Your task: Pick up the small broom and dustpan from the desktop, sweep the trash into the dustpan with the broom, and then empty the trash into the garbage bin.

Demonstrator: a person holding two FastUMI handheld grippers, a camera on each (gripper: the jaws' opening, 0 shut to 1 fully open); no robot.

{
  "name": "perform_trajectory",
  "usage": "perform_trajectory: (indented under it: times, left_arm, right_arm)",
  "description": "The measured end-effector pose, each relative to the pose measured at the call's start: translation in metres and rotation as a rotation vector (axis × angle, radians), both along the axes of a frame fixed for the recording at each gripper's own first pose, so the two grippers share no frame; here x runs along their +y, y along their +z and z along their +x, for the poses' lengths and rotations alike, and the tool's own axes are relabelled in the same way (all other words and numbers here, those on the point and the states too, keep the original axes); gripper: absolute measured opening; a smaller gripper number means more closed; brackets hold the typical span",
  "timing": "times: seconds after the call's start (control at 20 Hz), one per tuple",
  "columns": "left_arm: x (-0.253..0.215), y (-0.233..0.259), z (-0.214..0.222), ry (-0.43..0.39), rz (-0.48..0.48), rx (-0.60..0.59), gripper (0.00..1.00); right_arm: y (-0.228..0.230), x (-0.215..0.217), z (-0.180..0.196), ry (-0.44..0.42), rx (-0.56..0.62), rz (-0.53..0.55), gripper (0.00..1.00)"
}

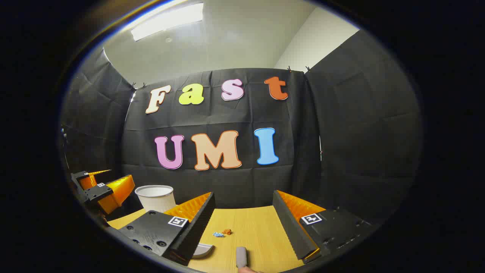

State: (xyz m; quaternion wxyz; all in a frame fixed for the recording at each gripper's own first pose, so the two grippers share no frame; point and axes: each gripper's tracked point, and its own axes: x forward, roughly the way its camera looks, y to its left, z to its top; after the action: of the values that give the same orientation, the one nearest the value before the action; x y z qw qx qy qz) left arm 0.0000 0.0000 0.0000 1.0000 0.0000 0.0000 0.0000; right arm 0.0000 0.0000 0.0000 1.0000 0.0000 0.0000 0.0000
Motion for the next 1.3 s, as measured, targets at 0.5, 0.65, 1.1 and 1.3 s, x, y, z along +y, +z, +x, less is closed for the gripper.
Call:
perform_trajectory:
  times: [0.5,0.65,1.1,1.3]
  left_arm:
    - [-0.007,-0.002,-0.006,-0.013,-0.012,0.013,0.88]
    - [-0.008,-0.001,-0.007,-0.017,-0.013,0.011,0.88]
    - [0.0,-0.005,-0.002,-0.007,-0.018,0.01,0.96]
    - [0.001,-0.007,0.0,-0.008,-0.02,0.01,0.94]
  right_arm:
    - [0.004,0.005,-0.01,0.009,0.008,-0.009,0.92]
    - [0.005,0.007,-0.01,0.009,0.005,-0.008,0.92]
    - [0.004,0.012,-0.003,0.01,0.011,-0.012,0.92]
    - [0.003,0.013,0.002,0.01,0.016,-0.012,0.92]
